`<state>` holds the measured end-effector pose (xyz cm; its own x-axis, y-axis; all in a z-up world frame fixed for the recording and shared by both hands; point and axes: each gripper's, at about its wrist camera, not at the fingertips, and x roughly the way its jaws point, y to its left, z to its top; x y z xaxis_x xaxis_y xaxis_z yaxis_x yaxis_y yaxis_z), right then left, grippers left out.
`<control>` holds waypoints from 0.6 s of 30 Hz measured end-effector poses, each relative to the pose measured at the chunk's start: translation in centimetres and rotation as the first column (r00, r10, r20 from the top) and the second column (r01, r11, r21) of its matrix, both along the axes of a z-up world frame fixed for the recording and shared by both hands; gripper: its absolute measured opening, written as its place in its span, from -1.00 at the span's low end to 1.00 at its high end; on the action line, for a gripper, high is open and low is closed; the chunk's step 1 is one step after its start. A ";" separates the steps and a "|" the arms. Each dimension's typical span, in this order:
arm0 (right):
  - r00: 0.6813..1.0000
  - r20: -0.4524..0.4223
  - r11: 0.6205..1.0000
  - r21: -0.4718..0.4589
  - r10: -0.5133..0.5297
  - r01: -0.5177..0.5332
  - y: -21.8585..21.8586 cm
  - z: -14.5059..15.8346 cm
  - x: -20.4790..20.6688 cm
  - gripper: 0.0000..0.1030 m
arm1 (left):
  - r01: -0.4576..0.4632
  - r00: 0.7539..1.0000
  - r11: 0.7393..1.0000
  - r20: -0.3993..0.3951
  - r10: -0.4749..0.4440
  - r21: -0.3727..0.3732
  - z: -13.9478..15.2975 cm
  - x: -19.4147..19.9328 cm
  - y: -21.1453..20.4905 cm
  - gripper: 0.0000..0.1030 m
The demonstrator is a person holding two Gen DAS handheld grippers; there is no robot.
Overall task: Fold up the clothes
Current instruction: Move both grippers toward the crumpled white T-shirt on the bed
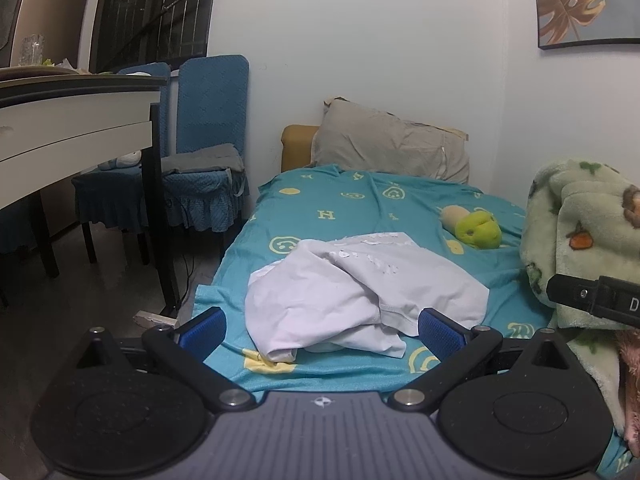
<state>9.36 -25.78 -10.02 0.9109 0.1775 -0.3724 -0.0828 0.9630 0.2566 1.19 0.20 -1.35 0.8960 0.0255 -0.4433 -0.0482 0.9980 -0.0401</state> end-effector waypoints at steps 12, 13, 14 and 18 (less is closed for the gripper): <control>0.936 -0.349 0.987 0.162 0.042 0.016 -0.1 -3.6 10.0 0.42 | -0.032 0.997 0.998 -0.063 0.036 0.062 -0.8 0.5 1.1 0.99; 0.927 -0.371 0.987 0.162 0.057 0.004 0.4 -4.2 11.3 0.41 | -0.031 0.997 0.997 -0.070 0.036 0.065 -0.9 0.6 1.1 0.99; 0.917 -0.393 0.989 0.150 0.073 -0.015 1.2 -4.9 12.7 0.41 | -0.030 0.996 0.997 -0.077 0.035 0.069 -1.1 0.7 1.1 0.99; 0.893 -0.436 0.992 -0.009 0.113 -0.129 4.5 -7.8 17.3 0.18 | -0.018 0.994 0.997 -0.110 0.026 0.079 -2.1 1.2 1.1 0.99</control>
